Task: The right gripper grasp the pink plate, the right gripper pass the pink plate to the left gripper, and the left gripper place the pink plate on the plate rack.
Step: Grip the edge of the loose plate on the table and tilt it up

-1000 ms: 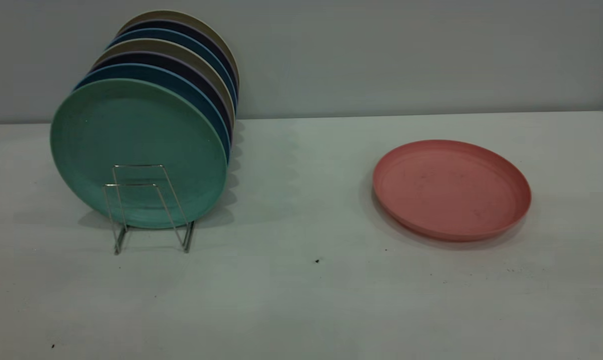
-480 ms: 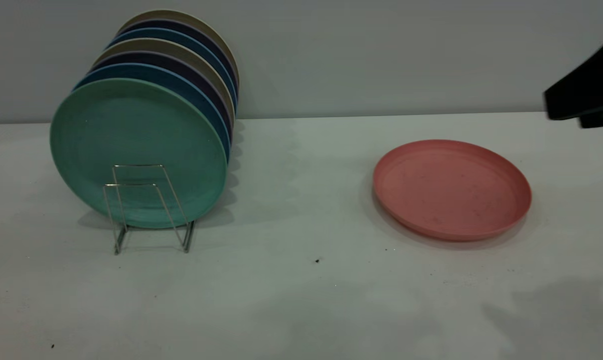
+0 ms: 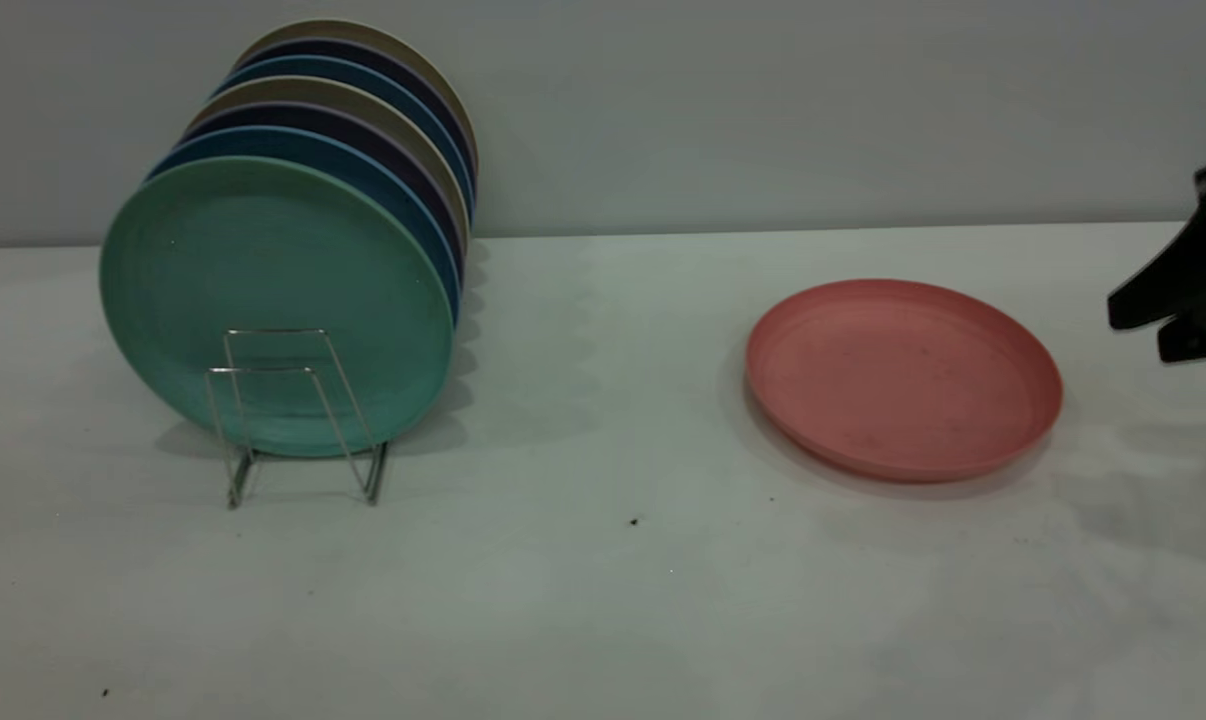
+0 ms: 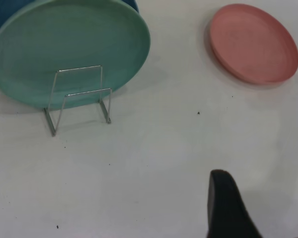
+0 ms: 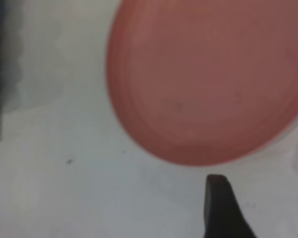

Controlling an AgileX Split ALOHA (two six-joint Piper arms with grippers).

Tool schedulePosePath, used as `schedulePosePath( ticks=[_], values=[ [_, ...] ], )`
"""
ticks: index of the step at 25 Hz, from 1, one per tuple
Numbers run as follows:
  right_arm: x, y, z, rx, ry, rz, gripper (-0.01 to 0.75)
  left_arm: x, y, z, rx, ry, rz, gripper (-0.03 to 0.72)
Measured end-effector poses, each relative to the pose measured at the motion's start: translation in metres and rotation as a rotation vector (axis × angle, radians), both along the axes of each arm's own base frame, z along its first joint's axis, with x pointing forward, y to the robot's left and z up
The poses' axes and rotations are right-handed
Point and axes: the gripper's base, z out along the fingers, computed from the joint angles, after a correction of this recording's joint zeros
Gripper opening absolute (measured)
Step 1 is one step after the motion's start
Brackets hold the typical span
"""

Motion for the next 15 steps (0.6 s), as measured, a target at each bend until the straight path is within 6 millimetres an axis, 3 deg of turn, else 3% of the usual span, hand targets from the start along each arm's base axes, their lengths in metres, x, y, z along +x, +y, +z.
schedulePosePath(
  ticks=[7,15],
  values=[
    [0.024,-0.011,-0.036,-0.032,0.038,-0.040,0.419,0.000,0.000,0.000,-0.017,0.013,0.009,0.400],
    [0.047,-0.018,-0.059,-0.026,0.036,-0.088,0.419,-0.002,-0.001,-0.001,-0.022,0.036,-0.003,0.464]
  ],
)
